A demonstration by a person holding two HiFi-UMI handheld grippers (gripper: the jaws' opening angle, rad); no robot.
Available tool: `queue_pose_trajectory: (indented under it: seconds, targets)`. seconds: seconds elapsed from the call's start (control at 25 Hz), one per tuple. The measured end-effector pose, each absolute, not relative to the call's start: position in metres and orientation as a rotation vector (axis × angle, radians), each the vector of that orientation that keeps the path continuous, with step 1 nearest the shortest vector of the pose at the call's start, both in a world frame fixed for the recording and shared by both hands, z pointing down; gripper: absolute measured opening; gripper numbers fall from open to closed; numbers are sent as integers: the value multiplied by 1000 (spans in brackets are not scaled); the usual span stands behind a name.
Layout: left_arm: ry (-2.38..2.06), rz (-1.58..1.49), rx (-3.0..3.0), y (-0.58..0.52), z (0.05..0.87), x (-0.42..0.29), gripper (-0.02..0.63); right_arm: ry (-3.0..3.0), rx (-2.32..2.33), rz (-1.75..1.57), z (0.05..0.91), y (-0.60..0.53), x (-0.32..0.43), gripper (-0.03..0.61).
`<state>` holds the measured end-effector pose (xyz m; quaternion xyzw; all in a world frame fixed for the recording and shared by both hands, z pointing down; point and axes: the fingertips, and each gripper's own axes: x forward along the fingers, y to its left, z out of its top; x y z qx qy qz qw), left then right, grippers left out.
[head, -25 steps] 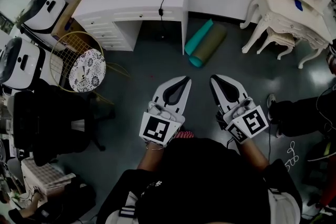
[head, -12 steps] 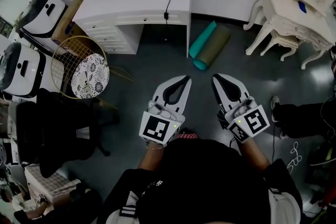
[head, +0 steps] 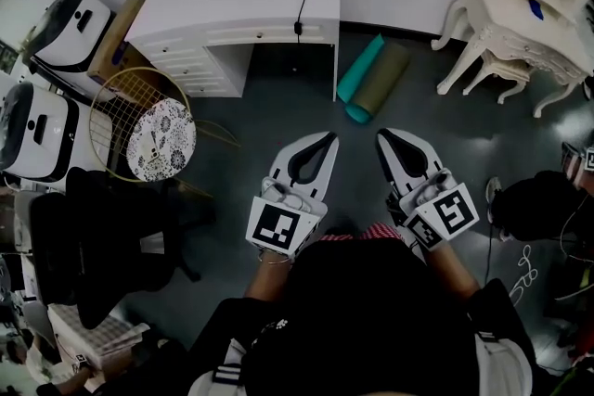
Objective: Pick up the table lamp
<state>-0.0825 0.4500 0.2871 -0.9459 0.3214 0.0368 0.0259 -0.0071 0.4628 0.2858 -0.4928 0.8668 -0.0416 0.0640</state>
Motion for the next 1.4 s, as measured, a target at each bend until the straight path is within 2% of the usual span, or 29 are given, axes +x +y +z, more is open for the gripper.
queue_pose_trajectory:
  seconds: [0.56, 1.4]
  targets:
    - [1115, 53, -2912, 389, 311, -104, 14, 2647, -1434, -110, 290, 390, -8, 15]
    - [1214, 70, -2859, 189, 295, -46, 13, 2705, -1354, -102, 283, 180, 55, 15]
